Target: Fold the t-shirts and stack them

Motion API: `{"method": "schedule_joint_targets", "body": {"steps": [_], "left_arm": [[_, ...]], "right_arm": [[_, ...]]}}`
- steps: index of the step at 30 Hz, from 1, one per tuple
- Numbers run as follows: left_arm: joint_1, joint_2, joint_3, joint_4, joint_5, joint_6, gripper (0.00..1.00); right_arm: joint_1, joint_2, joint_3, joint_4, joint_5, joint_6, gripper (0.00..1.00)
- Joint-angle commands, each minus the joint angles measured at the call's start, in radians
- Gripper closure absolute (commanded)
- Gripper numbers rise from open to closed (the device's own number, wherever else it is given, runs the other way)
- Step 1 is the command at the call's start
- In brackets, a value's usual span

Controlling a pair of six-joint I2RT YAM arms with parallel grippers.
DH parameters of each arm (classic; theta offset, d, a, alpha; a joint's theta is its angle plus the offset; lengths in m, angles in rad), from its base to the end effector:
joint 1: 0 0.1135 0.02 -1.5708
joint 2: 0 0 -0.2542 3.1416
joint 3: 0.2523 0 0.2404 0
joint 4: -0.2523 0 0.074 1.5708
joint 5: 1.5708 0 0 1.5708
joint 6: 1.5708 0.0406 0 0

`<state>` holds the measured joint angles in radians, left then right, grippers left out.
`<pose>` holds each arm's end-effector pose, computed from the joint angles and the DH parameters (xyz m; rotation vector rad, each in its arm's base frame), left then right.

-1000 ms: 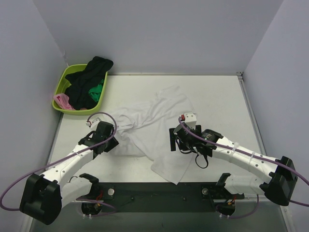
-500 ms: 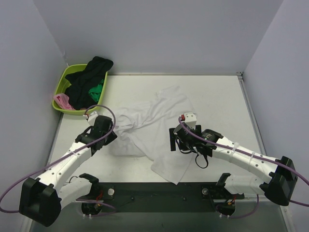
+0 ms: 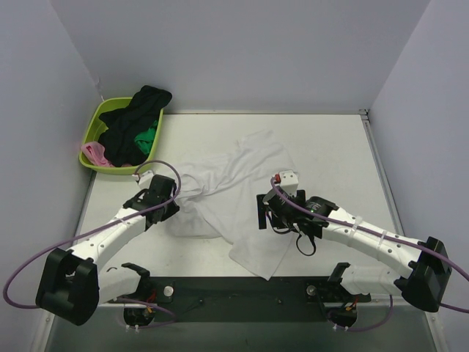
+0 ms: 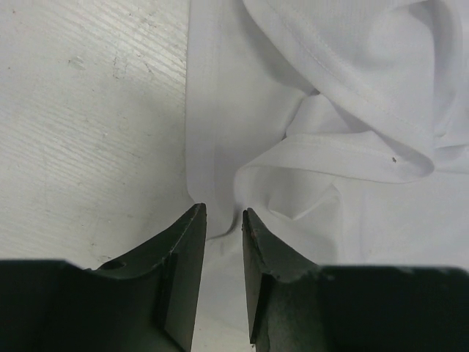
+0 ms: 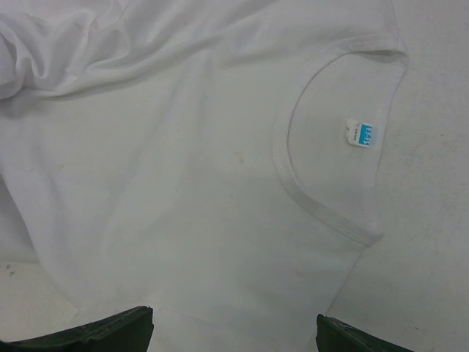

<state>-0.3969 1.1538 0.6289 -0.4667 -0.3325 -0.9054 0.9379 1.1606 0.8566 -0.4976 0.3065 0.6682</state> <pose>0.1989 -0.0690 0.1871 -0.7450 2.3729 -0.1171 0.1501 0.1839 0.2532 -0.1712 2.3607 0.4345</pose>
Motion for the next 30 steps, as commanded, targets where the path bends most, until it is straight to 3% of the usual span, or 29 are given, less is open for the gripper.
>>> {"method": "schedule_joint_targets", "body": {"steps": [1,30], "left_arm": [[0.006,0.003,-0.005,0.059,-0.004,0.01,0.65],[-0.007,-0.075,-0.095,0.056,0.047,0.008,0.78]], "right_arm": [[0.007,0.01,0.009,-0.016,0.039,0.013,0.07],[0.044,0.022,0.022,-0.007,0.045,0.024,0.07]]}}
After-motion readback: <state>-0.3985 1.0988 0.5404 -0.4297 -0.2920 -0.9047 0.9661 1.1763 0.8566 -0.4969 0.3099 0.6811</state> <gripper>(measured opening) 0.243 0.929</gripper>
